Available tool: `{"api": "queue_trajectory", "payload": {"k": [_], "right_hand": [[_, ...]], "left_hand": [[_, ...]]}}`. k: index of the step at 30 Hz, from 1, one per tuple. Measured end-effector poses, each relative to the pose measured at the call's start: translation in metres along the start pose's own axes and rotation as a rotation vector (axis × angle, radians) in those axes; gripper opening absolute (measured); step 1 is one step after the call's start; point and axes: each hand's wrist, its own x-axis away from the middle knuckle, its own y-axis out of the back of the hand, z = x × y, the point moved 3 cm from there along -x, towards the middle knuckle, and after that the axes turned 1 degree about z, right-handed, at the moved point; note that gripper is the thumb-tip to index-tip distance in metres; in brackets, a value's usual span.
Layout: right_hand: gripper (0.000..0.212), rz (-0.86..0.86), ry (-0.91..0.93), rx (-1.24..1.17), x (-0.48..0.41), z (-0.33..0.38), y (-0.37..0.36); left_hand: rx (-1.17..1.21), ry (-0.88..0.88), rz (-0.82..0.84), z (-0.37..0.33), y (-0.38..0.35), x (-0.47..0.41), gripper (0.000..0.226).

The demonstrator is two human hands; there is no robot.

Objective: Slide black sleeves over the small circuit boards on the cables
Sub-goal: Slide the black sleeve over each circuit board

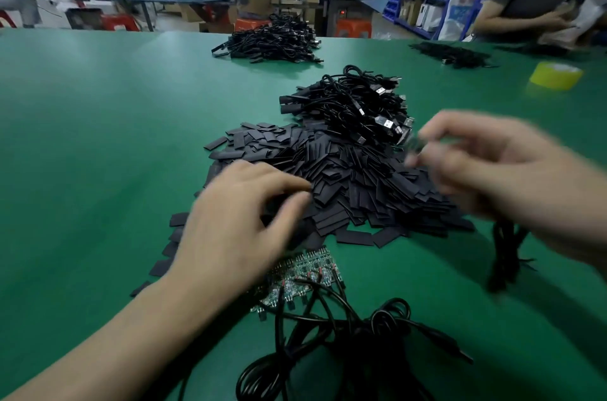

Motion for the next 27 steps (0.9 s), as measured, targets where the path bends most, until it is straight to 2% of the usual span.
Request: {"api": "queue_trajectory", "payload": {"k": [1, 3, 7, 10, 13, 17, 19, 24, 27], "right_hand": [[0.019, 0.01, -0.039, 0.087, -0.001, -0.006, -0.006], [0.021, 0.062, -0.104, 0.179, -0.002, -0.024, -0.025], [0.023, 0.06, -0.184, 0.382, -0.001, -0.046, -0.049], [0.016, 0.052, -0.217, 0.376, 0.001, -0.052, -0.058], [0.013, -0.015, -0.181, 0.311, 0.002, -0.051, -0.06], [0.009, -0.099, -0.143, 0.121, 0.005, -0.05, -0.061], [0.006, -0.092, -0.152, 0.041, 0.006, -0.049, -0.063], [0.011, -0.073, -0.203, -0.045, 0.007, -0.047, -0.063], [0.017, -0.095, -0.228, -0.097, 0.009, -0.045, -0.063]], "left_hand": [[-0.134, 0.068, -0.029, 0.004, 0.002, -0.004, 0.025], [-0.266, 0.127, 0.041, 0.012, -0.003, -0.008, 0.031], [-0.34, 0.12, 0.059, 0.017, -0.012, -0.007, 0.023], [-0.346, 0.095, 0.008, 0.014, -0.01, -0.006, 0.013], [-0.2, 0.023, -0.017, 0.008, -0.008, -0.006, 0.009], [0.321, 0.071, 0.082, -0.001, -0.01, 0.001, 0.016], [0.473, 0.095, 0.154, -0.005, -0.011, 0.005, 0.02], [0.607, 0.139, 0.165, -0.005, -0.01, 0.006, 0.018], [0.476, 0.077, 0.118, -0.008, -0.01, 0.009, 0.016]]}}
